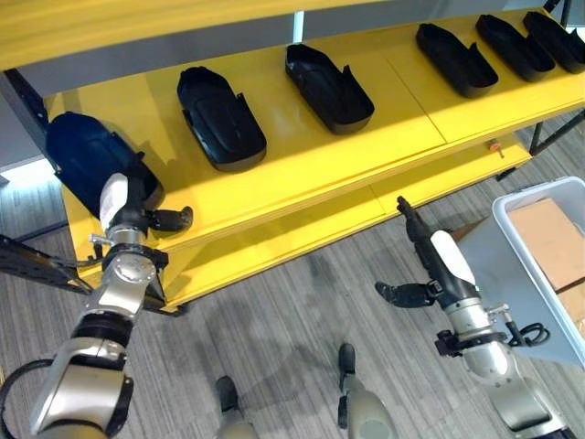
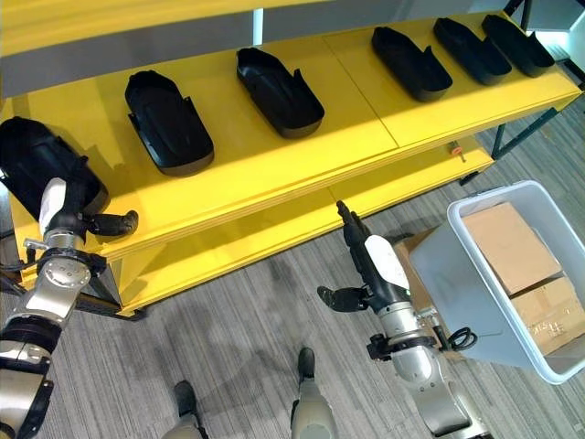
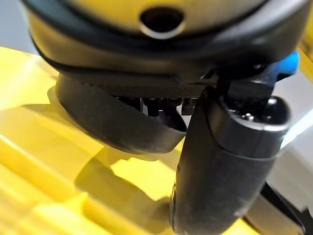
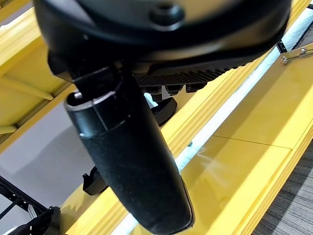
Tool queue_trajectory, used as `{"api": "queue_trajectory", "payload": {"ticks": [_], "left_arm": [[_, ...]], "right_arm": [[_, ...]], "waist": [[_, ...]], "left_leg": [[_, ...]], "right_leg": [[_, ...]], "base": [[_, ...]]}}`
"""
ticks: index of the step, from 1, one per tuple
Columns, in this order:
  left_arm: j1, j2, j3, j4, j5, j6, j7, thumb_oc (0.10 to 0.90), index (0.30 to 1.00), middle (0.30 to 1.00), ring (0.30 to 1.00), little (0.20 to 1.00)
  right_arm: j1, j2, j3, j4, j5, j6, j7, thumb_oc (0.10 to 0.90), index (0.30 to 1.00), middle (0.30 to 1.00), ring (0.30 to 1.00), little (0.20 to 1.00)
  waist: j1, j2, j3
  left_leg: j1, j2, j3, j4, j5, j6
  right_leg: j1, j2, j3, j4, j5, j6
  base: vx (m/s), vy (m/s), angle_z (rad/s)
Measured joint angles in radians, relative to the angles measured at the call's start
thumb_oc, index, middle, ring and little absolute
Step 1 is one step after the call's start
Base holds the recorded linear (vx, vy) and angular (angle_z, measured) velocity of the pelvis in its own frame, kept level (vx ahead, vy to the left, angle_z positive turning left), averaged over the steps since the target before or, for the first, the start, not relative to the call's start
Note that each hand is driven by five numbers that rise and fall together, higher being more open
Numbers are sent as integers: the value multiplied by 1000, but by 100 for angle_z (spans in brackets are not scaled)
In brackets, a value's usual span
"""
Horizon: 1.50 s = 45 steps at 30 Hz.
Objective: Move parts from the plastic box to the shelf.
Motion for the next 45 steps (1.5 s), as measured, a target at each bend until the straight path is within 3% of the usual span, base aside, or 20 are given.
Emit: {"api": "queue_trajectory", "payload": {"ticks": [6, 27, 38, 45], "left_arm": [[36, 30, -2, -23, 49, -28, -42, 900, 1000, 1000, 1000, 1000], [-1, 60, 4, 55, 59, -50, -62, 900, 1000, 1000, 1000, 1000], [-10, 234, -162, 10, 262, -64, -59, 900, 1000, 1000, 1000, 1000], [-3, 332, -264, -39, 433, -64, -31, 900, 1000, 1000, 1000, 1000]], "right_arm": [[1, -11, -12, 0, 11, -7, 6, 900, 1000, 1000, 1000, 1000], [2, -49, -13, 0, 11, -17, 18, 900, 1000, 1000, 1000, 1000], [3, -49, -21, 0, 10, -47, 19, 900, 1000, 1000, 1000, 1000], [1, -55, -32, 0, 8, -60, 19, 900, 1000, 1000, 1000, 1000]], "waist": [[2, 24, 17], [0, 25, 17], [-1, 13, 25], [3, 22, 45]], "left_leg": [[0, 0, 0, 0, 0, 0], [1, 0, 0, 0, 1, -1], [-6, 0, -3, 0, 1, -1], [-8, -2, -5, 0, 1, -1]], "right_leg": [[0, 0, 0, 0, 0, 0], [1, 0, -1, 0, 2, -1], [-3, -1, -7, 0, 1, -1], [-3, -4, -10, 0, 1, 0]], "base": [[-6, 13, 0], [0, 0, 0], [-1, 7, 0], [0, 0, 0]]}}
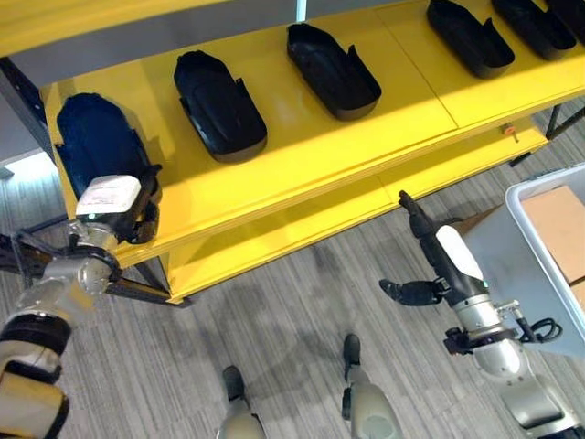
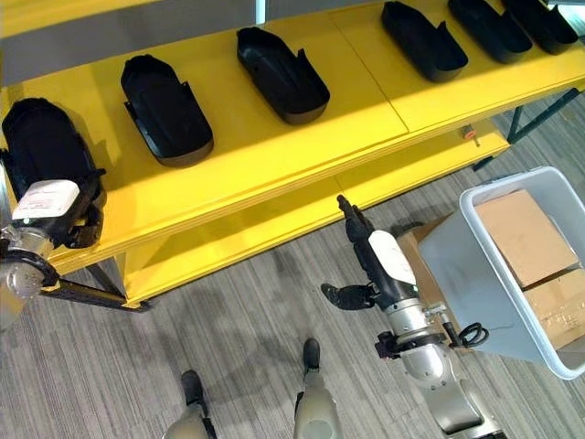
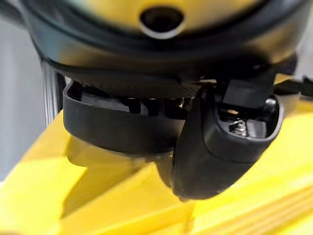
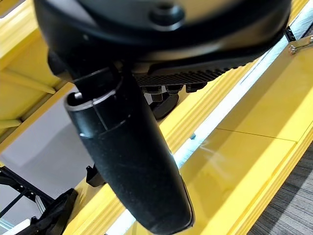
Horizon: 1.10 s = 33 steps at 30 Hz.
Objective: Move parts from the plastic box to the shelf.
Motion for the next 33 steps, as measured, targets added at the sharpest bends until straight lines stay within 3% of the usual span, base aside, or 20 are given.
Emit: {"api": "queue_trajectory", "payload": {"ticks": [10, 15, 20, 28, 33], "left_arm": [[25, 19, 8, 7, 49, -5, 14, 900, 1000, 1000, 1000, 1000], [50, -5, 78, 25, 31, -8, 6, 900, 1000, 1000, 1000, 1000], [59, -145, 267, 106, -155, 11, 6, 900, 1000, 1000, 1000, 1000], [65, -202, 392, 73, -451, 61, 19, 900, 1000, 1000, 1000, 1000], [83, -207, 397, 28, -568, 66, 22, 900, 1000, 1000, 1000, 1000]], "right_arm": [[2, -13, -29, 0, 0, -2, 0, 900, 1000, 1000, 1000, 1000], [4, -14, -36, 0, 0, -2, 0, 900, 1000, 1000, 1000, 1000], [5, -14, -42, 0, -1, -1, 0, 900, 1000, 1000, 1000, 1000], [3, -11, -61, 0, 0, 6, 0, 900, 1000, 1000, 1000, 1000], [3, -11, -62, -5, 2, 9, 0, 900, 1000, 1000, 1000, 1000]], "waist": [[5, 10, 8], [10, 12, 9], [22, 14, 10], [28, 12, 9], [28, 10, 8]], "left_leg": [[0, -2, 0, 0, 0, 0], [1, -2, 0, 0, 0, 0], [4, -4, 0, 1, 1, 2], [4, -6, -3, 1, 1, 2], [2, -6, -7, 1, 1, 2]], "right_leg": [[0, -2, 0, 0, 0, 0], [0, -2, 0, 0, 0, 0], [3, -4, 1, 0, 1, 1], [5, -5, 0, 0, 1, 1], [7, -6, -3, 0, 1, 1]], "base": [[0, 0, 0], [0, 0, 0], [0, 0, 0], [0, 0, 0], [0, 0, 1]]}}
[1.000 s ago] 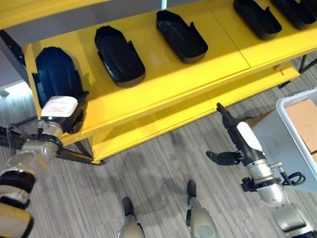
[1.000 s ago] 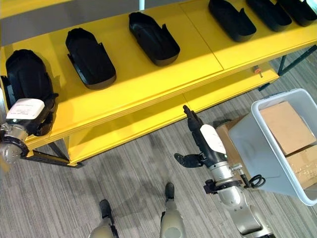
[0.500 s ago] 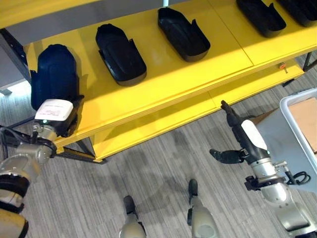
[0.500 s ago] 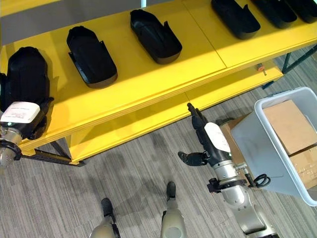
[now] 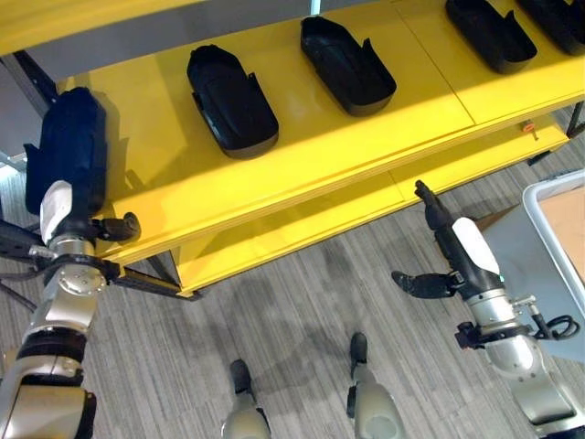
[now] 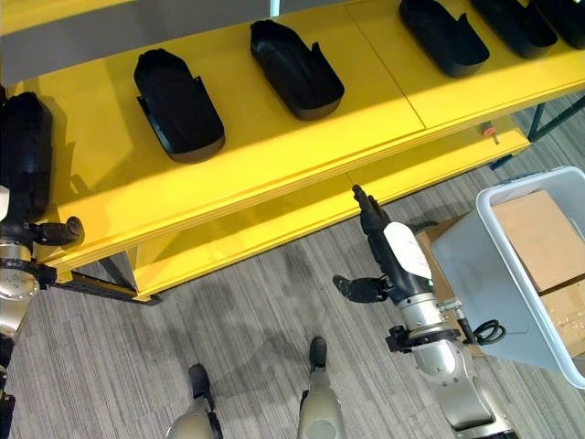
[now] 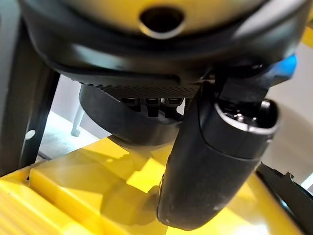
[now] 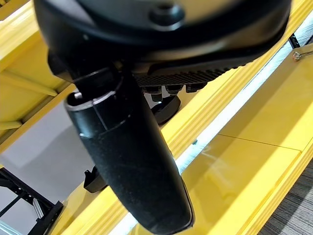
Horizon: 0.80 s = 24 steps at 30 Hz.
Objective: Move parts from the plastic box to the shelf.
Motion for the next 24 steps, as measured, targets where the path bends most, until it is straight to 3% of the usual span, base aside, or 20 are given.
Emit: {"api": "queue_trajectory", "payload": {"ticks": [7, 18, 24], "left_arm": [[40, -13, -3, -145, -17, -7, 1, 900, 1000, 1000, 1000, 1000], [70, -29, -17, -324, -12, -28, 1, 900, 1000, 1000, 1000, 1000], [70, -31, -27, -344, -13, -35, -5, 900, 1000, 1000, 1000, 1000]], "right_arm": [[-2, 1, 0, 0, 1, 3, 3, 900, 1000, 1000, 1000, 1000], [-3, 11, -2, 0, 1, 4, 12, 900, 1000, 1000, 1000, 1000], [-2, 21, -2, 0, 1, 4, 24, 900, 1000, 1000, 1000, 1000]], "waist": [[1, -23, 1], [2, -24, 1], [-3, -24, 1]], "left_leg": [[-1, -1, -2, 2, 0, 0], [0, -4, -2, 2, 0, 1], [2, -6, 0, 2, 0, 1]], "right_leg": [[1, -1, -1, 0, 0, 0], [2, -4, 0, 0, 0, 0], [2, -5, 2, 0, 1, 1]], "base": [[0, 0, 1], [0, 0, 0], [0, 0, 0]]}}
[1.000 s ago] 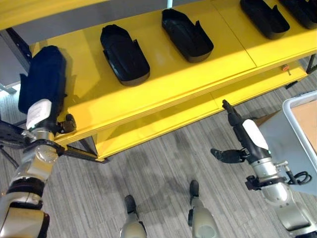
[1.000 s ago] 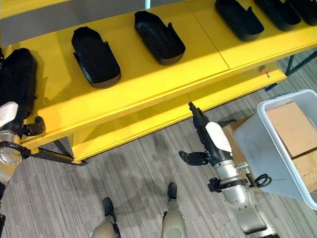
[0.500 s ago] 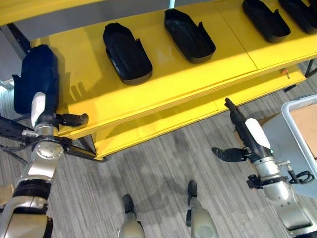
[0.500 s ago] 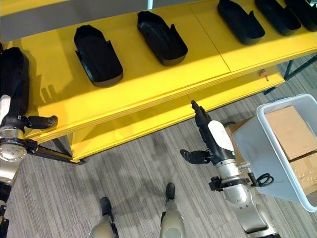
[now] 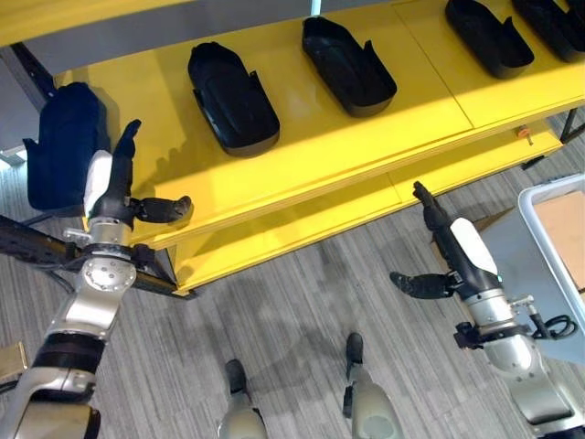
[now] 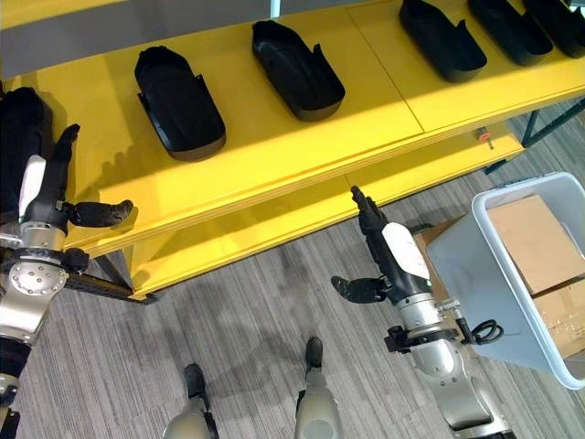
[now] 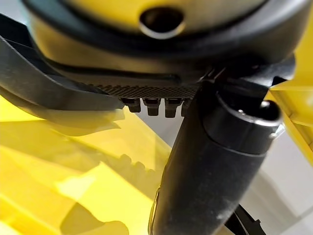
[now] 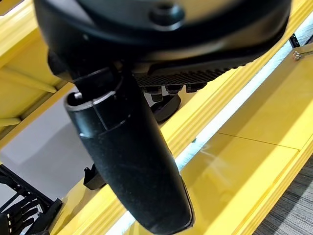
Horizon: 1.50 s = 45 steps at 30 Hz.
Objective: Move parts from the plastic box to the shelf.
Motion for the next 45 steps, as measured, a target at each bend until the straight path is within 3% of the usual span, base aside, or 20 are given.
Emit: {"api": "queue_trajectory", "payload": {"ticks": [15, 26, 32, 37, 45], "left_arm": [[20, -39, -1, -15, -46, -8, -3, 900, 1000, 1000, 1000, 1000], [86, -48, 146, -330, -156, -75, 38, 900, 1000, 1000, 1000, 1000], [88, -48, 174, -349, -157, -83, 71, 900, 1000, 1000, 1000, 1000], [89, -48, 182, -282, -105, -77, 119, 900, 1000, 1000, 1000, 1000], [83, -48, 193, 4, -58, -15, 157, 900, 1000, 1000, 1000, 1000]], "right_arm": [[1, 2, -9, 0, 0, 5, 8, 900, 1000, 1000, 1000, 1000], [4, 8, -32, 0, 0, 8, 19, 900, 1000, 1000, 1000, 1000], [4, 8, -34, 0, -1, 8, 28, 900, 1000, 1000, 1000, 1000], [5, 8, -34, 0, -1, 8, 36, 900, 1000, 1000, 1000, 1000], [4, 7, -35, 0, -1, 8, 36, 900, 1000, 1000, 1000, 1000]], "waist": [[7, 1, 0], [27, 2, 0], [28, 3, -1], [26, 5, -2], [23, 5, -2]], "left_leg": [[7, -4, 8, 1, 1, 2], [19, -8, 6, 3, 0, 5], [23, -8, 4, 4, 0, 5], [23, -8, 3, 5, 0, 5], [21, -8, 3, 6, -1, 5]], "right_leg": [[1, -3, 8, 0, 3, 3], [16, -8, 8, 0, 4, 3], [21, -8, 7, 0, 4, 3], [22, -8, 7, 0, 4, 3], [21, -8, 7, 0, 4, 3]], "base": [[1, -3, -1], [1, 0, 0], [0, 0, 0], [0, 0, 0], [0, 0, 0]]}}
